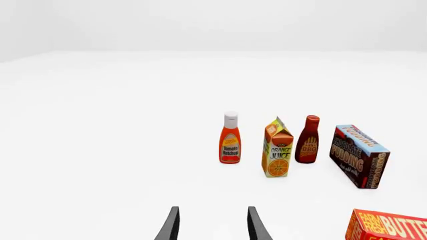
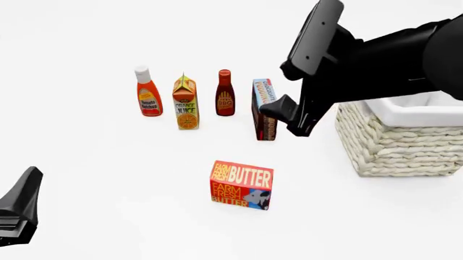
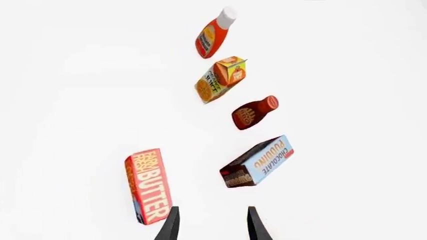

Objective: Pick the butter and place it in the basket.

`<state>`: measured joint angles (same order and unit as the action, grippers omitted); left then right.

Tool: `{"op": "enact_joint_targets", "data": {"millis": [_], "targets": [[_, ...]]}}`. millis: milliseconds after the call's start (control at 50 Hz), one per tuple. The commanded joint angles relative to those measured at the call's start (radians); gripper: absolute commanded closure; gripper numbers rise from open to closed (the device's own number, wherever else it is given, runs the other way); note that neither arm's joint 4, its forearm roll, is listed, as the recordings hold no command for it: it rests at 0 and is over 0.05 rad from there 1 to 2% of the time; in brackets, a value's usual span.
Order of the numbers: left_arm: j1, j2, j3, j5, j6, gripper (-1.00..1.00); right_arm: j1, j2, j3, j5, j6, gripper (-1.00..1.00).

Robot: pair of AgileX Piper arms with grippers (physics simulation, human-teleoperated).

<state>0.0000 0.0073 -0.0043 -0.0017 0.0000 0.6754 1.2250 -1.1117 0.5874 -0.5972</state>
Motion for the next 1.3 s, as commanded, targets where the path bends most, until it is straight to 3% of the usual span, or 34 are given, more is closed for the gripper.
{"op": "enact_joint_targets", "data": {"millis": [20,140,160,460,1300], "targets": [[0.0,0.0,0.0,0.0,0.0,-1.0,0.017,0.009,-0.035,0.056,-0.038,-1.0],[0.0,0.0,0.0,0.0,0.0,-1.0,0.029,0.039,-0.06,0.067,-0.065,-1.0],[0.0,0.0,0.0,0.0,0.0,-1.0,0.075,0.09,-0.094,0.097,-0.056,-1.0],[0.0,0.0,0.0,0.0,0.0,-1.0,0.094,0.106,-0.097,0.097,-0.045,-1.0],[0.0,0.0,0.0,0.0,0.0,-1.0,0.214,0.174,-0.153,0.172,0.057,-1.0]]}}
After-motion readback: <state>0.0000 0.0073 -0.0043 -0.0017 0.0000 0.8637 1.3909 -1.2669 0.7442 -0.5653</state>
